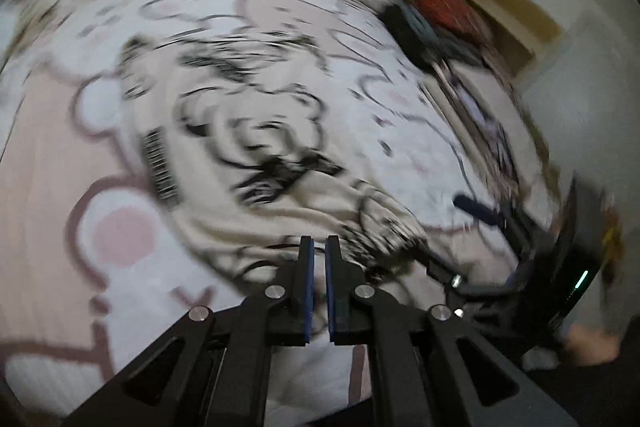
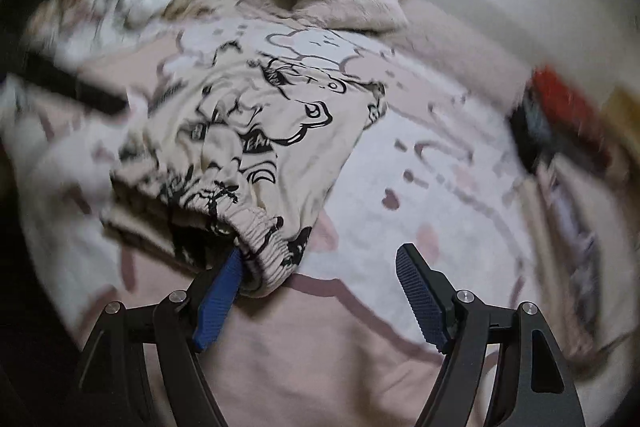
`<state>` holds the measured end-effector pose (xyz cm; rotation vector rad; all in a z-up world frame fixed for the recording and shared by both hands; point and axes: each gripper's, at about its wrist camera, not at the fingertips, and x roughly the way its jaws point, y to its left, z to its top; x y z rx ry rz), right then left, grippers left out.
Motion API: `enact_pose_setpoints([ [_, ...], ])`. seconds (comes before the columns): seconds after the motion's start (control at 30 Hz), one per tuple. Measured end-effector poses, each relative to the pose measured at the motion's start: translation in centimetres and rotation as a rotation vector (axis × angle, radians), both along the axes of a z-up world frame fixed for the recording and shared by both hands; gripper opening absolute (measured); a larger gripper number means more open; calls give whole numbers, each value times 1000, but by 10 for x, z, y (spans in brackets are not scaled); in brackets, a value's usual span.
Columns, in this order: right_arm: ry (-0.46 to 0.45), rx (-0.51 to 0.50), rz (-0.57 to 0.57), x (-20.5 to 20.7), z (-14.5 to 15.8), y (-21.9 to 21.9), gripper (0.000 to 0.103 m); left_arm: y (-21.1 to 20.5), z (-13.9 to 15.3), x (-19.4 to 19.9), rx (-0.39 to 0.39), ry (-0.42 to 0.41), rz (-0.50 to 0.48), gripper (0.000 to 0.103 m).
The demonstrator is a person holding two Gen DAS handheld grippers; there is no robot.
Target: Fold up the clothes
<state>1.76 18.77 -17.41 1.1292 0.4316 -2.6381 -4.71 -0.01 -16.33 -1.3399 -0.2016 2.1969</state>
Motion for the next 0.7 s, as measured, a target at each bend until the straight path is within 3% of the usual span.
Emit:
enact_pose_setpoints([
  [0.23, -170, -210, -81, -12, -14, 26, 78, 38, -28, 2, -183, -31, -208, 6],
  [0.4, -260, -306, -155, -14, -28, 50, 78, 30, -45, 19, -185, -114, -266, 6],
  [0.47, -267, -331, -158, -12, -27, 55, 78, 28, -43, 29, -205, -77, -270, 6],
  [0.57, -226, -291, -108, -4, -11, 52, 78, 24, -29, 37, -251, 28, -267, 6],
  [0.67, -111, -85, 29, 13, 3, 30, 78, 19, -15, 45, -296, 133, -262, 7],
  [0.7, -71, -11, 77, 19, 8, 22, 78, 18, -11, 48, -317, 171, -269, 22],
])
